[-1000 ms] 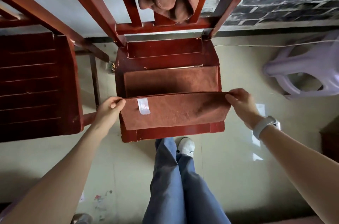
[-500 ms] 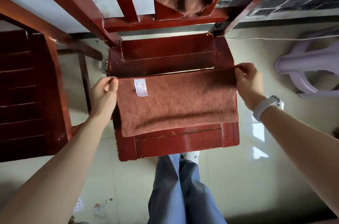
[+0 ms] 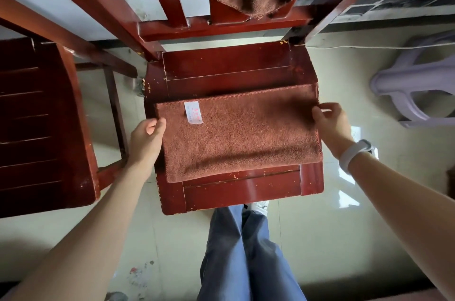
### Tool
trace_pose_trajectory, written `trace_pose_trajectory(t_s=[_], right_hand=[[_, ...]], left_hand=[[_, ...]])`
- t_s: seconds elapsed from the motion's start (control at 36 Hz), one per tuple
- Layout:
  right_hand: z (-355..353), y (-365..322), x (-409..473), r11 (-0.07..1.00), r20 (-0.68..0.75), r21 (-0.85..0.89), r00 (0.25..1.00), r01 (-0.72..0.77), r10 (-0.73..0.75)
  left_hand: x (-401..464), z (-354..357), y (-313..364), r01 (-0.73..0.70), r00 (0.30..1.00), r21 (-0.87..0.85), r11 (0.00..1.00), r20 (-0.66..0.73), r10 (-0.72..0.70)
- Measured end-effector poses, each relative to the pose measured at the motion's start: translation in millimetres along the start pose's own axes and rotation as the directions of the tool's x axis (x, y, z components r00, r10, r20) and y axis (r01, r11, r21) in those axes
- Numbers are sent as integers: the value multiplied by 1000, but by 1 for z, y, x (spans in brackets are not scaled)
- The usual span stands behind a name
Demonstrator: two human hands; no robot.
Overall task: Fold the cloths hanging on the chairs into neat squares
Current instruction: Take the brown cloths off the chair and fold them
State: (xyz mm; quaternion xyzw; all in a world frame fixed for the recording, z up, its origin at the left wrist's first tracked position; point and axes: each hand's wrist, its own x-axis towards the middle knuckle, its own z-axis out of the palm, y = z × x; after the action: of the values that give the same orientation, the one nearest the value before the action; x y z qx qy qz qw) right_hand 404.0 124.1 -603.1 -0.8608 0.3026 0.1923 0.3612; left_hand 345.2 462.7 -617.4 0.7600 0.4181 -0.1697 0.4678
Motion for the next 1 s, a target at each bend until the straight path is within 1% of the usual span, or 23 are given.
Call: trace_pose_trajectory(t_s=[0.14, 0.25, 0.33, 0.39, 0.47, 0.58, 0.64, 0.69, 0.75, 0.81, 0.83, 0.86, 0.89, 0.94, 1.0], right_hand=[[-6, 33, -31, 989, 49, -106, 993, -101, 106], [-7, 57, -48, 980, 82, -147, 986, -134, 147], [-7, 63, -56, 987, 58, -116, 992, -109, 117], [-8, 65, -59, 992, 23, -81, 995, -95, 97], [-6, 69, -62, 993, 8, -77, 995, -95, 96], [-2, 74, -63, 987, 2, -80, 991, -136, 137], [0, 76, -63, 983, -2, -90, 987, -160, 161], [1, 77, -62, 979, -1, -98, 984, -177, 178], [1, 76, -61, 983, 9, -81, 986, -167, 168], [-1, 69, -61, 992, -1, -55, 993, -114, 114], [-1, 64, -61, 996, -24, -72, 998, -61, 60], [-1, 59, -61, 993, -54, -120, 998, 0, -6], [-1, 54, -60, 980, -78, -191, 994, 64, -80], [1, 43, -56, 913, -74, -356, 968, 199, -240], [8, 31, -49, 796, 18, -497, 921, 346, -389]], left_hand=[[-35, 3, -25, 67, 997, 43, 997, 29, -68], [-51, 2, -50, 108, 992, 73, 991, 59, -112], [-57, 1, -61, 55, 997, 123, 991, 49, -62], [-59, 0, -64, 7, 1000, 189, 982, 26, -13], [-58, 1, -67, -58, 998, 283, 957, 7, 58], [-53, 3, -75, -115, 993, 472, 874, 47, 106], [-53, 2, -76, -121, 993, 536, 835, 55, 108], [-52, 3, -73, -124, 992, 530, 839, 48, 116], [-50, 3, -66, -98, 995, 482, 871, 29, 96], [-47, 3, -58, -74, 997, 408, 910, 6, 78], [-46, 2, -54, -88, 995, 385, 919, -8, 99], [-45, 2, -49, -128, 988, 390, 912, -27, 150], [-43, 3, -45, -185, 973, 424, 887, -50, 227], [-40, 5, -35, -302, 912, 546, 781, -72, 403], [-36, 13, -21, -395, 845, 648, 651, -20, 534]])
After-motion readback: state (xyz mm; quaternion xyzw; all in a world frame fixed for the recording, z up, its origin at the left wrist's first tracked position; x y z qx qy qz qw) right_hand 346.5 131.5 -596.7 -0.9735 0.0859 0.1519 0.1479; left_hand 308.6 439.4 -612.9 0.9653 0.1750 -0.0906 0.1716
